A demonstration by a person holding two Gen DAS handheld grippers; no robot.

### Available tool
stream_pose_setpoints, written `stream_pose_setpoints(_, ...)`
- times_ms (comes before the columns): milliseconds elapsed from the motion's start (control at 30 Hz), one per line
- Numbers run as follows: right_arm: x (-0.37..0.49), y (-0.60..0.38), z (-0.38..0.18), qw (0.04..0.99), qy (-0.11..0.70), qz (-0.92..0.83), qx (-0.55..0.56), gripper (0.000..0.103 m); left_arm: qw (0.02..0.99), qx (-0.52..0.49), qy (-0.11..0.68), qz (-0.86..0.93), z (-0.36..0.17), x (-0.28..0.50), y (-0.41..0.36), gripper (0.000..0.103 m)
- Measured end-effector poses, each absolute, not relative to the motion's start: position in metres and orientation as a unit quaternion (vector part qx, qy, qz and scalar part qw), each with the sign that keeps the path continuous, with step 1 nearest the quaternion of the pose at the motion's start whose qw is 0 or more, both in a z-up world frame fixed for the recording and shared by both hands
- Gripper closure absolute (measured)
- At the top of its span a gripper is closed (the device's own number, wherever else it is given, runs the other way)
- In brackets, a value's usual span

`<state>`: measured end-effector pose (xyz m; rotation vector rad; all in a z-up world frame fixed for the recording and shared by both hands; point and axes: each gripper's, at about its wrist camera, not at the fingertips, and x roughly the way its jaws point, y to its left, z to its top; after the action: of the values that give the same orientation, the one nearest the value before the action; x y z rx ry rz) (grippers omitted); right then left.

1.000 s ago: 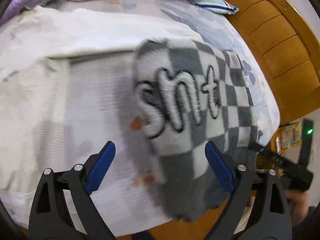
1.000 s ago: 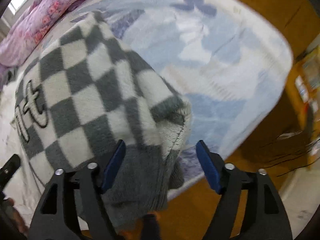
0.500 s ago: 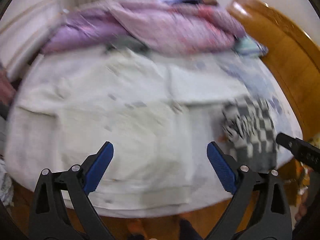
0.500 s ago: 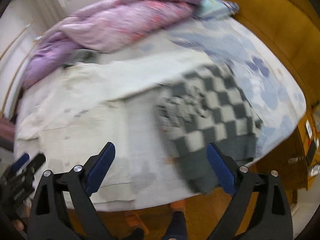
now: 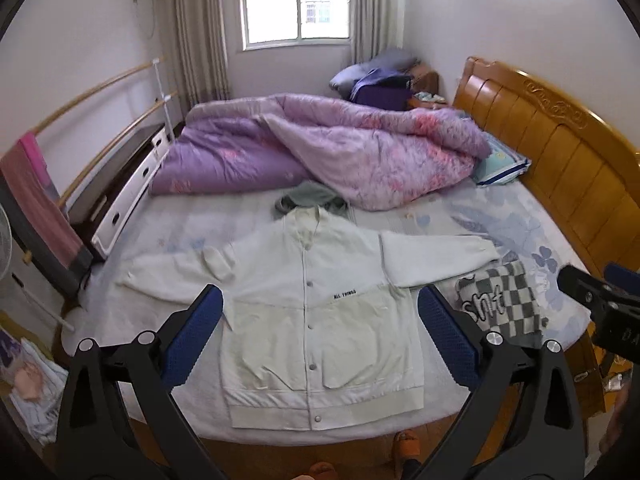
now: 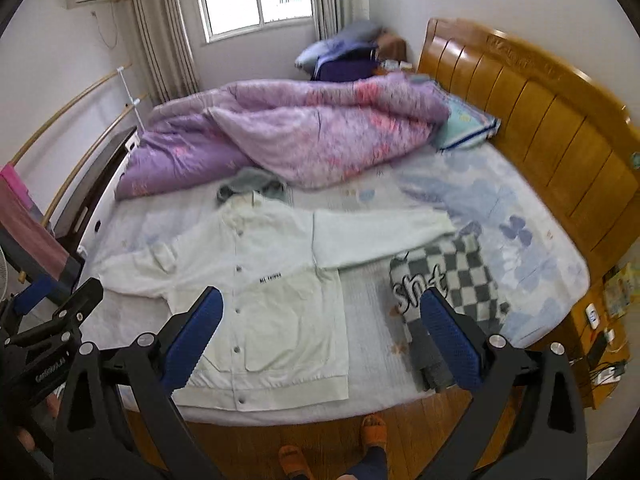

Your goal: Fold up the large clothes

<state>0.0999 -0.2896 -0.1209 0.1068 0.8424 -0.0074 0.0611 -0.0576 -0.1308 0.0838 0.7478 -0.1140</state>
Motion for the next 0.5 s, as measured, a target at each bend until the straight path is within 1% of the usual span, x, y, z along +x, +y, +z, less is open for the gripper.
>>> stream_pose_setpoints(67,0.089,-0.280,-0.098,0.921,0.387,-0.006,0.041,0.008,0.933,0.041,0.354,-0.056,-0.111,0.051,-0.052,0.005)
stream_pose_setpoints(233,0.068,-0.261,-0.065,0.936,0.353,0.006,0.010,0.008,0.940,0.015,0.335,-0.059,-0.068,0.031,-0.037,0.005)
stream_pose_setpoints(500,0.053,-0.251,-0.040,0.942,0.335,0.018,0.017,0.008,0.950,0.004,0.306,-0.063,-0.030,0.015,-0.030,0.005)
